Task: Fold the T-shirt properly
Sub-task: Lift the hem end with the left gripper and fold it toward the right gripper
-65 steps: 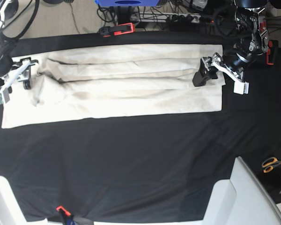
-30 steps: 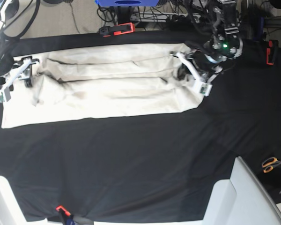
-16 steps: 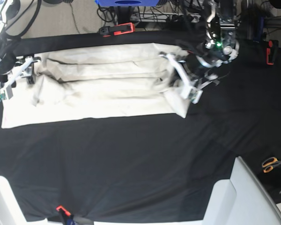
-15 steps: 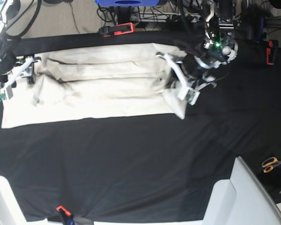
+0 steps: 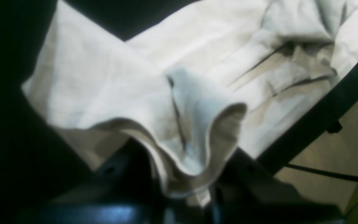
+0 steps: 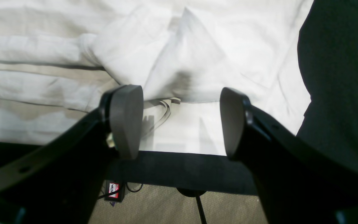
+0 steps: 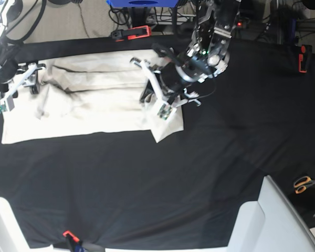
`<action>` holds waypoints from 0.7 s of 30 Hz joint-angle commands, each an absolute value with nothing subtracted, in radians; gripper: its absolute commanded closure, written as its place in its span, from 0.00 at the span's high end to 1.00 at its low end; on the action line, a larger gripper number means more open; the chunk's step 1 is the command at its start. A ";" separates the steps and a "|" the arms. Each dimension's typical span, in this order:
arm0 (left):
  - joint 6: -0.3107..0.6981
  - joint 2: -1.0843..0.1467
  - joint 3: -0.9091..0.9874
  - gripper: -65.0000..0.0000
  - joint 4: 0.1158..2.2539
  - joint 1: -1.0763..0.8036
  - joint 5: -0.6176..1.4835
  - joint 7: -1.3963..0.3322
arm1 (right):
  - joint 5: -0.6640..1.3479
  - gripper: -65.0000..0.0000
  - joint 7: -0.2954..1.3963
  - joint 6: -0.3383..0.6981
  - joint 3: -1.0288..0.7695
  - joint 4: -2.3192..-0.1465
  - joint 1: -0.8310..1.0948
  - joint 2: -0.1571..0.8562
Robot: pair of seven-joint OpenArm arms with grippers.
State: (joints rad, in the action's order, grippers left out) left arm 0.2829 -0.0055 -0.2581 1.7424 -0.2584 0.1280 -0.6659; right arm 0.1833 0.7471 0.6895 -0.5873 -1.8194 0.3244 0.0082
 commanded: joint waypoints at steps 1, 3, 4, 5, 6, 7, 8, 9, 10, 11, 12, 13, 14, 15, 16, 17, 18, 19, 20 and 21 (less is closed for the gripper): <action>0.280 0.016 -0.263 0.00 1.742 -0.249 0.130 -0.645 | 0.199 0.55 0.727 0.688 -0.596 -1.837 0.318 0.018; 0.280 0.025 -0.272 0.00 1.712 -0.231 0.134 -0.645 | 0.199 0.55 0.727 0.688 -0.596 -1.837 0.318 0.021; 0.280 0.027 -0.274 0.00 1.693 -0.228 0.136 -0.644 | 0.199 0.55 0.727 0.688 -0.596 -1.837 0.318 0.021; 0.280 0.033 -0.274 0.00 1.678 -0.222 0.136 -0.642 | 0.199 0.55 0.727 0.688 -0.596 -1.837 0.318 0.021; 0.280 0.047 -0.275 0.00 1.664 -0.222 0.134 -0.641 | 0.199 0.55 0.727 0.688 -0.596 -1.837 0.318 0.021; 0.280 0.056 -0.275 0.00 1.652 -0.217 0.131 -0.641 | 0.199 0.55 0.727 0.688 -0.596 -1.837 0.318 0.021; 0.280 0.059 -0.275 0.00 1.643 -0.211 0.134 -0.641 | 0.199 0.55 0.727 0.688 -0.596 -1.837 0.318 0.022; 0.280 0.061 -0.278 0.00 1.632 -0.206 0.134 -0.641 | 0.199 0.55 0.727 0.688 -0.596 -1.837 0.318 0.022; 0.280 0.062 -0.291 0.00 1.623 -0.200 0.134 -0.639 | 0.199 0.55 0.727 0.688 -0.596 -1.837 0.318 0.022; 0.280 0.059 -0.303 0.00 1.615 -0.191 0.134 -0.639 | 0.199 0.55 0.727 0.688 -0.596 -1.837 0.318 0.022; 0.280 0.059 -0.315 0.00 1.607 -0.185 0.134 -0.639 | 0.199 0.55 0.727 0.688 -0.596 -1.837 0.318 0.022; 0.280 0.059 -0.326 0.00 1.598 -0.180 0.134 -0.639 | 0.199 0.55 0.727 0.688 -0.596 -1.837 0.318 0.022; 0.280 0.061 -0.332 0.00 1.589 -0.179 0.133 -0.639 | 0.199 0.55 0.727 0.688 -0.596 -1.837 0.314 0.022; 0.280 0.062 -0.334 0.00 1.583 -0.177 0.131 -0.639 | 0.199 0.55 0.727 0.688 -0.596 -1.837 0.311 0.022; 0.280 0.065 -0.334 0.00 1.577 -0.171 0.134 -0.639 | 0.199 0.55 0.727 0.688 -0.596 -1.837 0.311 0.022; 0.280 0.070 -0.337 0.00 1.573 -0.160 0.134 -0.639 | 0.199 0.55 0.727 0.688 -0.596 -1.837 0.311 0.022; 0.280 0.076 -0.337 0.00 1.566 -0.159 0.134 -0.639 | 0.199 0.55 0.727 0.688 -0.596 -1.837 0.311 0.022; 0.280 0.076 -0.335 0.00 1.555 -0.154 0.134 -0.639 | 0.199 0.55 0.727 0.688 -0.596 -1.837 0.311 0.022; 0.280 0.076 -0.335 0.00 1.546 -0.151 0.134 -0.639 | 0.199 0.55 0.727 0.688 -0.596 -1.837 0.311 0.022; 0.280 0.076 -0.335 0.00 1.537 -0.150 0.134 -0.639 | 0.199 0.55 0.727 0.688 -0.596 -1.837 0.311 0.022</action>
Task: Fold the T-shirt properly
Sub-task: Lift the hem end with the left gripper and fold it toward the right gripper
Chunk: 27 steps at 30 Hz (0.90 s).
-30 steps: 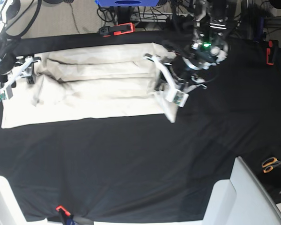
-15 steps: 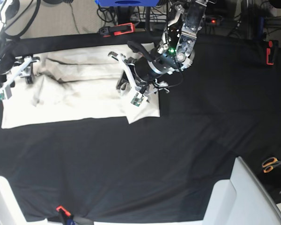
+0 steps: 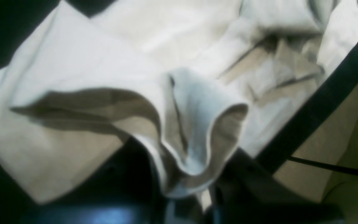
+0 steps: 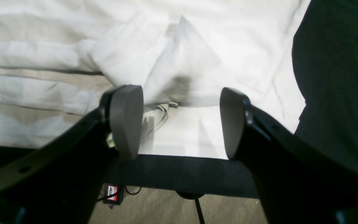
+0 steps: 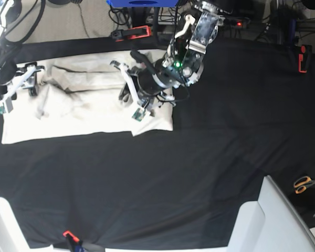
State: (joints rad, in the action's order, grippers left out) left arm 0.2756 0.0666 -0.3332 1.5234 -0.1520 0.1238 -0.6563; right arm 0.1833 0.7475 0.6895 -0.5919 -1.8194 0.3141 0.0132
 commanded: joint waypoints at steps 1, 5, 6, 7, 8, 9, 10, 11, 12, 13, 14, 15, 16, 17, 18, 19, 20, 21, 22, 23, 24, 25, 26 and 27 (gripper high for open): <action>0.280 0.076 -0.335 0.00 1.527 -0.150 0.134 -0.638 | 0.199 0.55 0.727 0.688 -0.596 -1.837 0.311 0.022; 0.280 0.077 -0.344 0.00 1.498 -0.130 0.134 -0.638 | 0.199 0.55 0.727 0.688 -0.596 -1.837 0.306 0.022; 0.280 0.077 -0.360 0.00 1.491 -0.127 0.134 -0.638 | 0.199 0.55 0.727 0.688 -0.596 -1.837 0.305 0.022; 0.280 0.077 -0.380 0.00 1.489 -0.117 0.134 -0.638 | 0.199 0.55 0.727 0.688 -0.596 -1.837 0.305 0.022; 0.280 0.076 -0.392 0.00 1.489 -0.114 0.134 -0.638 | 0.199 0.55 0.727 0.688 -0.595 -1.837 0.305 0.022; 0.280 0.076 -0.395 0.00 1.489 -0.113 0.134 -0.638 | 0.199 0.55 0.727 0.688 -0.595 -1.837 0.305 0.022; 0.280 0.077 -0.398 0.00 1.489 -0.111 0.134 -0.638 | 0.199 0.55 0.727 0.688 -0.595 -1.837 0.305 0.022; 0.280 0.079 -0.398 0.00 1.489 -0.110 0.134 -0.638 | 0.199 0.55 0.727 0.688 -0.595 -1.837 0.303 0.022; 0.280 0.079 -0.400 0.00 1.489 -0.108 0.134 -0.636 | 0.199 0.55 0.727 0.688 -0.595 -1.837 0.302 0.022; 0.280 0.084 -0.400 0.00 1.489 -0.108 0.134 -0.636 | 0.199 0.55 0.727 0.688 -0.596 -1.837 0.302 0.022; 0.280 0.093 -0.397 0.00 1.489 -0.107 0.134 -0.636 | 0.199 0.55 0.727 0.688 -0.596 -1.837 0.302 0.022; 0.280 0.096 -0.395 0.00 1.489 -0.105 0.131 -0.636 | 0.199 0.55 0.727 0.688 -0.596 -1.837 0.302 0.022; 0.280 0.097 -0.398 0.00 1.489 -0.099 0.130 -0.636 | 0.199 0.55 0.727 0.688 -0.596 -1.837 0.302 0.022; 0.280 0.097 -0.403 0.00 1.488 -0.090 0.134 -0.636 | 0.199 0.55 0.727 0.688 -0.596 -1.837 0.302 0.022; 0.280 0.097 -0.403 0.00 1.478 -0.090 0.134 -0.636 | 0.199 0.55 0.727 0.688 -0.596 -1.837 0.300 0.022; 0.280 0.097 -0.403 0.00 1.469 -0.084 0.134 -0.636 | 0.199 0.55 0.727 0.688 -0.596 -1.837 0.300 0.022; 0.280 0.099 -0.403 0.00 1.461 -0.082 0.134 -0.636 | 0.199 0.55 0.727 0.688 -0.596 -1.837 0.300 0.022; 0.280 0.099 -0.403 0.00 1.458 -0.081 0.134 -0.636 | 0.199 0.55 0.727 0.688 -0.596 -1.837 0.300 0.022; 0.280 0.099 -0.403 0.00 1.457 -0.081 0.134 -0.636 | 0.199 0.55 0.727 0.688 -0.596 -1.837 0.300 0.022; 0.280 0.099 -0.403 0.00 1.457 -0.081 0.134 -0.636 | 0.199 0.55 0.727 0.688 -0.596 -1.837 0.300 0.022; 0.280 0.099 -0.403 0.00 1.455 -0.081 0.134 -0.636 | 0.199 0.55 0.727 0.688 -0.596 -1.837 0.300 0.022; 0.280 0.099 -0.403 0.00 1.455 -0.081 0.134 -0.636 | 0.199 0.55 0.727 0.688 -0.596 -1.837 0.300 0.022; 0.280 0.099 -0.403 0.00 1.455 -0.081 0.134 -0.636 | 0.199 0.55 0.727 0.688 -0.596 -1.837 0.300 0.022; 0.280 0.099 -0.403 0.00 1.455 -0.081 0.134 -0.636 | 0.199 0.55 0.727 0.688 -0.596 -1.837 0.300 0.022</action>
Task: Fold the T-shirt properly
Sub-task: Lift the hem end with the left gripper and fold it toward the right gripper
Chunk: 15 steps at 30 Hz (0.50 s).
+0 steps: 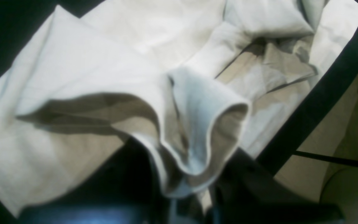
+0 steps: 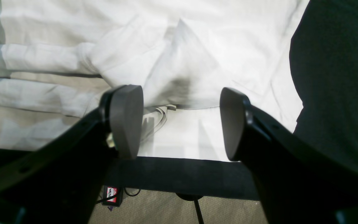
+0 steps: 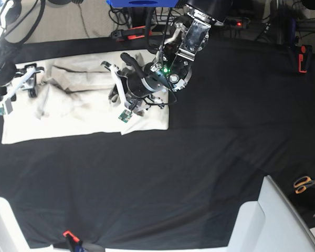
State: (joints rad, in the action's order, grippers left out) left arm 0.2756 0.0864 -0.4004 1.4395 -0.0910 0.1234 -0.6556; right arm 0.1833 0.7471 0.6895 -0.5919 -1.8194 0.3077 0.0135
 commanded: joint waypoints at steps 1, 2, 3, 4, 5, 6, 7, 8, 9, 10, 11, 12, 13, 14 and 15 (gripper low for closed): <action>0.280 0.099 -0.401 0.00 1.455 -0.081 0.134 -0.636 | 0.199 0.55 0.727 0.688 -0.596 -1.837 0.300 0.022; 0.280 0.099 -0.401 0.00 1.455 -0.079 0.134 -0.636 | 0.199 0.55 0.727 0.688 -0.595 -1.837 0.300 0.022; 0.280 0.099 -0.401 0.00 1.455 -0.079 0.134 -0.636 | 0.199 0.55 0.727 0.688 -0.595 -1.837 0.300 0.022; 0.280 0.099 -0.401 0.00 1.455 -0.079 0.134 -0.636 | 0.199 0.55 0.727 0.688 -0.593 -1.837 0.300 0.022; 0.280 0.099 -0.401 0.00 1.455 -0.077 0.134 -0.636 | 0.199 0.55 0.727 0.688 -0.593 -1.837 0.300 0.022; 0.280 0.099 -0.400 0.00 1.455 -0.077 0.134 -0.636 | 0.199 0.55 0.727 0.688 -0.593 -1.837 0.300 0.022; 0.280 0.099 -0.400 0.00 1.455 -0.077 0.134 -0.636 | 0.199 0.55 0.727 0.688 -0.593 -1.837 0.300 0.022; 0.280 0.099 -0.400 0.00 1.454 -0.071 0.134 -0.636 | 0.199 0.55 0.727 0.688 -0.593 -1.837 0.300 0.022; 0.280 0.099 -0.403 0.00 1.454 -0.065 0.136 -0.636 | 0.199 0.55 0.727 0.688 -0.593 -1.837 0.300 0.022; 0.280 0.099 -0.403 0.00 1.449 -0.064 0.136 -0.636 | 0.199 0.55 0.727 0.688 -0.593 -1.837 0.300 0.022; 0.280 0.099 -0.403 0.00 1.442 -0.061 0.136 -0.636 | 0.199 0.55 0.727 0.688 -0.593 -1.837 0.300 0.022; 0.280 0.099 -0.403 0.00 1.434 -0.058 0.136 -0.636 | 0.199 0.55 0.727 0.688 -0.593 -1.837 0.300 0.022; 0.280 0.099 -0.401 0.00 1.423 -0.058 0.136 -0.636 | 0.199 0.55 0.727 0.688 -0.593 -1.837 0.300 0.022; 0.280 0.101 -0.401 0.00 1.419 -0.058 0.136 -0.636 | 0.199 0.55 0.727 0.688 -0.593 -1.837 0.300 0.022; 0.280 0.101 -0.401 0.01 1.419 -0.058 0.136 -0.636 | 0.199 0.55 0.727 0.688 -0.593 -1.837 0.300 0.022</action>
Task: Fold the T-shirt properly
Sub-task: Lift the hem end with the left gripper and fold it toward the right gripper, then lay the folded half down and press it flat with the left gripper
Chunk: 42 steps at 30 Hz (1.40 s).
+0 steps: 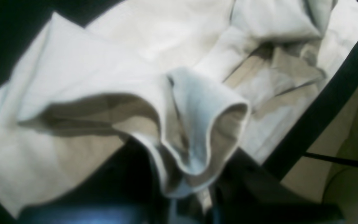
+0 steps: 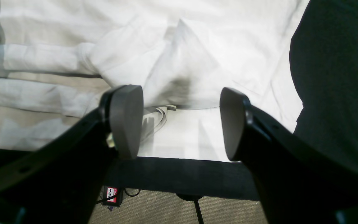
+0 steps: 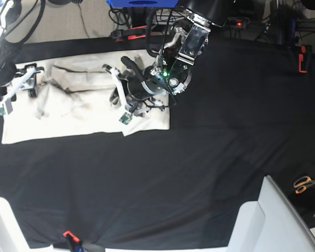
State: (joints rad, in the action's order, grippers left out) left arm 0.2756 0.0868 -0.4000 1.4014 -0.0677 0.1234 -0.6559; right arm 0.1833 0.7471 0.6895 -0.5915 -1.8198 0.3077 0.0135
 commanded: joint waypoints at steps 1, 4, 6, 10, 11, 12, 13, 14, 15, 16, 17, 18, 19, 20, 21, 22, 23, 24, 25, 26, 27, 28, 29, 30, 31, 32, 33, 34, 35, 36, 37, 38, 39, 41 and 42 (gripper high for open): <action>0.280 0.101 -0.401 0.06 1.419 -0.058 0.136 -0.636 | 0.199 0.55 0.727 0.688 -0.593 -1.837 0.300 0.022; 0.280 0.114 -0.401 0.17 1.419 -0.053 0.136 -0.636 | 0.199 0.55 0.727 0.688 -0.593 -1.837 0.300 0.022; 0.280 0.116 -0.414 0.23 1.417 -0.038 0.136 -0.636 | 0.199 0.55 0.727 0.688 -0.593 -1.837 0.300 0.022; 0.280 0.120 -0.475 0.36 1.379 -0.005 0.136 -0.638 | 0.199 0.55 0.727 0.688 -0.591 -1.837 0.300 0.022; 0.280 0.122 -0.489 0.39 1.357 0.002 0.136 -0.638 | 0.199 0.55 0.727 0.688 -0.591 -1.837 0.300 0.022; 0.280 0.124 -0.501 0.43 1.339 0.013 0.136 -0.638 | 0.199 0.55 0.727 0.688 -0.591 -1.837 0.300 0.022; 0.280 0.128 -0.513 0.46 1.317 0.024 0.136 -0.638 | 0.199 0.55 0.727 0.688 -0.593 -1.837 0.300 0.022; 0.280 0.137 -0.518 0.50 1.297 0.031 0.136 -0.636 | 0.199 0.55 0.727 0.688 -0.595 -1.837 0.300 0.022; 0.280 0.145 -0.518 0.51 1.282 0.035 0.136 -0.636 | 0.199 0.55 0.727 0.688 -0.596 -1.837 0.300 0.022; 0.280 0.151 -0.518 0.52 1.273 0.036 0.136 -0.636 | 0.199 0.55 0.727 0.688 -0.596 -1.837 0.300 0.022; 0.280 0.154 -0.518 0.52 1.273 0.045 0.136 -0.634 | 0.199 0.55 0.727 0.688 -0.596 -1.837 0.300 0.022; 0.280 0.154 -0.519 0.52 1.270 0.054 0.136 -0.630 | 0.199 0.55 0.727 0.688 -0.596 -1.837 0.300 0.022; 0.280 0.156 -0.519 0.52 1.264 0.062 0.137 -0.616 | 0.199 0.55 0.727 0.688 -0.596 -1.837 0.300 0.022; 0.280 0.156 -0.519 0.52 1.262 0.068 0.145 -0.598 | 0.199 0.55 0.727 0.688 -0.596 -1.837 0.300 0.022; 0.280 0.156 -0.519 0.52 1.262 0.074 0.160 -0.581 | 0.199 0.55 0.727 0.688 -0.595 -1.837 0.300 0.022; 0.280 0.156 -0.521 0.52 1.260 0.087 0.183 -0.568 | 0.199 0.55 0.727 0.688 -0.593 -1.837 0.300 0.022; 0.280 0.156 -0.521 0.52 1.250 0.102 0.208 -0.567 | 0.199 0.55 0.727 0.688 -0.593 -1.837 0.300 0.022; 0.280 0.156 -0.521 0.52 1.236 0.119 0.232 -0.568 | 0.199 0.55 0.727 0.688 -0.591 -1.837 0.300 0.022; 0.280 0.156 -0.529 0.52 1.213 0.143 0.262 -0.568 | 0.199 0.55 0.727 0.688 -0.591 -1.837 0.300 0.022; 0.280 0.156 -0.552 0.52 1.187 0.166 0.294 -0.565 | 0.199 0.55 0.727 0.688 -0.591 -1.837 0.300 0.022; 0.280 0.156 -0.581 0.52 1.155 0.193 0.326 -0.564 | 0.199 0.55 0.727 0.688 -0.591 -1.837 0.300 0.022; 0.280 0.156 -0.602 0.52 1.129 0.217 0.354 -0.562 | 0.199 0.55 0.727 0.688 -0.591 -1.837 0.300 0.022; 0.280 0.156 -0.627 0.52 1.098 0.243 0.387 -0.558 | 0.199 0.55 0.727 0.688 -0.591 -1.837 0.298 0.022; 0.280 0.156 -0.645 0.52 1.079 0.262 0.420 -0.539 | 0.199 0.55 0.727 0.688 -0.591 -1.837 0.298 0.022; 0.280 0.156 -0.664 0.52 1.063 0.278 0.456 -0.509 | 0.199 0.55 0.727 0.688 -0.591 -1.837 0.298 0.022; 0.280 0.156 -0.677 0.52 1.044 0.295 0.492 -0.478 | 0.199 0.55 0.727 0.688 -0.591 -1.837 0.298 0.022; 0.280 0.156 -0.688 0.52 1.029 0.315 0.529 -0.453 | 0.199 0.55 0.727 0.688 -0.591 -1.837 0.298 0.022; 0.280 0.156 -0.700 0.52 1.010 0.337 0.562 -0.437 | 0.199 0.55 0.727 0.688 -0.591 -1.837 0.298 0.022; 0.280 0.156 -0.714 0.52 0.995 0.358 0.588 -0.426 | 0.199 0.55 0.727 0.688 -0.591 -1.837 0.298 0.022; 0.280 0.157 -0.730 0.52 0.980 0.384 0.616 -0.423 | 0.199 0.55 0.727 0.688 -0.591 -1.837 0.298 0.022; 0.280 0.157 -0.743 0.52 0.972 0.409 0.641 -0.423 | 0.199 0.55 0.727 0.688 -0.591 -1.837 0.298 0.022; 0.280 0.157 -0.750 0.52 0.970 0.429 0.659 -0.424 | 0.199 0.55 0.727 0.688 -0.591 -1.837 0.298 0.022; 0.280 0.157 -0.750 0.52 0.977 0.446 0.677 -0.429 | 0.199 0.55 0.727 0.688 -0.591 -1.837 0.298 0.022; 0.280 0.150 -0.748 0.50 1.024 0.466 0.716 -0.449 | 0.199 0.55 0.727 0.688 -0.591 -1.837 0.298 0.022; 0.280 0.143 -0.748 0.49 1.063 0.466 0.722 -0.479 | 0.199 0.55 0.727 0.688 -0.591 -1.837 0.298 0.022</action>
State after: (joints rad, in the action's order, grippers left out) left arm 0.2626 0.1272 -0.7490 1.0420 0.4423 0.7052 -0.5003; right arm 0.1833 0.7471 0.6895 -0.5892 -1.8198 0.3027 0.0135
